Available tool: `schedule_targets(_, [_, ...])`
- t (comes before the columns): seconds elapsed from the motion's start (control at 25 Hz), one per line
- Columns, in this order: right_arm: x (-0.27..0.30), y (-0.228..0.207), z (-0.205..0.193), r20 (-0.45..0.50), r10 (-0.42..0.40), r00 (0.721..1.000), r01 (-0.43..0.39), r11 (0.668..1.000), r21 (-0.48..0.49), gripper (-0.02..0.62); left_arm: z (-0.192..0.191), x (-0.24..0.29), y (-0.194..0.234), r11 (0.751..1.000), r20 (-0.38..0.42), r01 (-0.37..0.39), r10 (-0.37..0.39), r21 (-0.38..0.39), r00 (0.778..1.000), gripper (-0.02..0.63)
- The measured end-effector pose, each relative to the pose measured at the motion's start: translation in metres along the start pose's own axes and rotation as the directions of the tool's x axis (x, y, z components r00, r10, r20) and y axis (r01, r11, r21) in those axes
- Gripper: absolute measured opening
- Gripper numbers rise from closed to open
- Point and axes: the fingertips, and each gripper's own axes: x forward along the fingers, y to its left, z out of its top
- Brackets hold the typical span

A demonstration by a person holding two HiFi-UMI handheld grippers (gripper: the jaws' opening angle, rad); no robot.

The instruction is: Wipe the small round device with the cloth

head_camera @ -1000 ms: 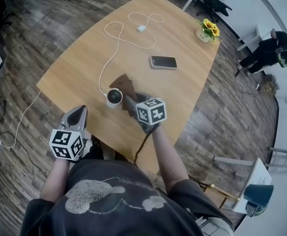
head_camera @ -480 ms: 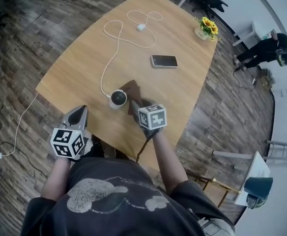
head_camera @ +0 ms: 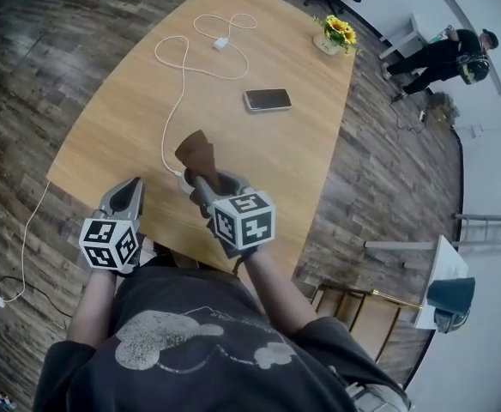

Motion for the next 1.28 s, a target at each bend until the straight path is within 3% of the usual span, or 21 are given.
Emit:
schedule_targets(0.36, [0.030,0.037,-0.015,-0.036,-0.020,0.999,0.023,0.997,0.072,0.080,0.005,0.011,0.025,1.000,-0.028,0.020,-0.021,-0.007,0.999,0.018])
schedule_targets(0.76, [0.049,0.041,-0.064,-0.097,-0.077,0.992,0.099,0.965,0.245,0.080,-0.010,0.024,0.033,0.998,-0.087,0.058,-0.058,-0.006,0.994,0.018])
schedule_targets(1.04, [0.059,0.040,-0.108,-0.198,-0.050,0.979,0.104,0.956,0.276,0.080,-0.023,0.027,0.034,0.998,-0.131,0.064,-0.064,-0.010,0.989,0.018])
schedule_targets(1.28, [0.055,0.051,-0.115,-0.186,0.021,0.982,0.029,0.965,0.260,0.080,-0.021,0.021,0.026,1.000,-0.107,0.030,-0.029,0.007,0.994,0.018])
